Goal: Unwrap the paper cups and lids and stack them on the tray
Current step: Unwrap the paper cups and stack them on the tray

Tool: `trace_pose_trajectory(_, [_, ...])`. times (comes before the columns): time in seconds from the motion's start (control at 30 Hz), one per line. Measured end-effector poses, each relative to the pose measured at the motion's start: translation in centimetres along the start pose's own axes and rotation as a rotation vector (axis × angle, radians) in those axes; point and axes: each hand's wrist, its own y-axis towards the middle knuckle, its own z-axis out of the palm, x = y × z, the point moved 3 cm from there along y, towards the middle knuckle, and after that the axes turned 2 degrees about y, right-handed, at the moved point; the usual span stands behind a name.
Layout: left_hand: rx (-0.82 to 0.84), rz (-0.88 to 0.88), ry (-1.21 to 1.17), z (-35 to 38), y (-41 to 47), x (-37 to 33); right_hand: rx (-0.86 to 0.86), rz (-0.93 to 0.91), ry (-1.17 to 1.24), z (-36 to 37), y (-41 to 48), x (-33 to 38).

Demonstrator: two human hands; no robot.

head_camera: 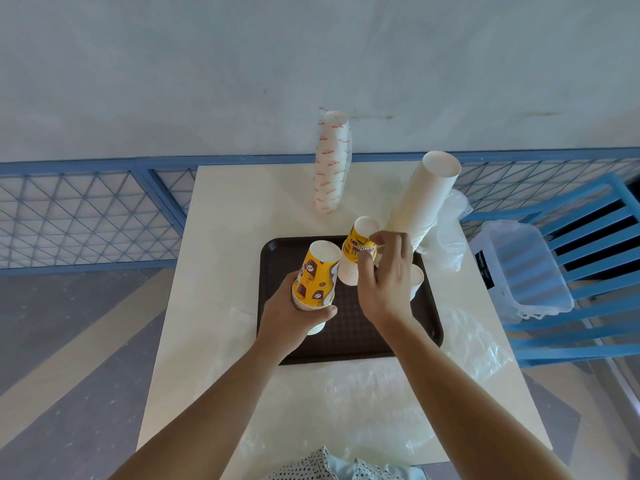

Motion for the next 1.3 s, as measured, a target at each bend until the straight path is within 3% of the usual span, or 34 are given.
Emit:
trace_pose_trajectory(0.27, [-0.019,-0.008,-0.050,-0.1,0.0,-0.7,0.351,-0.035,0.080,1.3,-2.8,2.0])
trace_pose_trajectory(0.43, [-0.019,-0.011,-0.010,0.0,0.1,-1.1,0.322,0.071,0.018,2.5,-3.0,2.2])
trace_pose_trajectory(1.3, [-0.039,-0.020,0.123,-0.1,0.6,-1.7,0.373,0.120,0.035,1.7,-0.8,2.5])
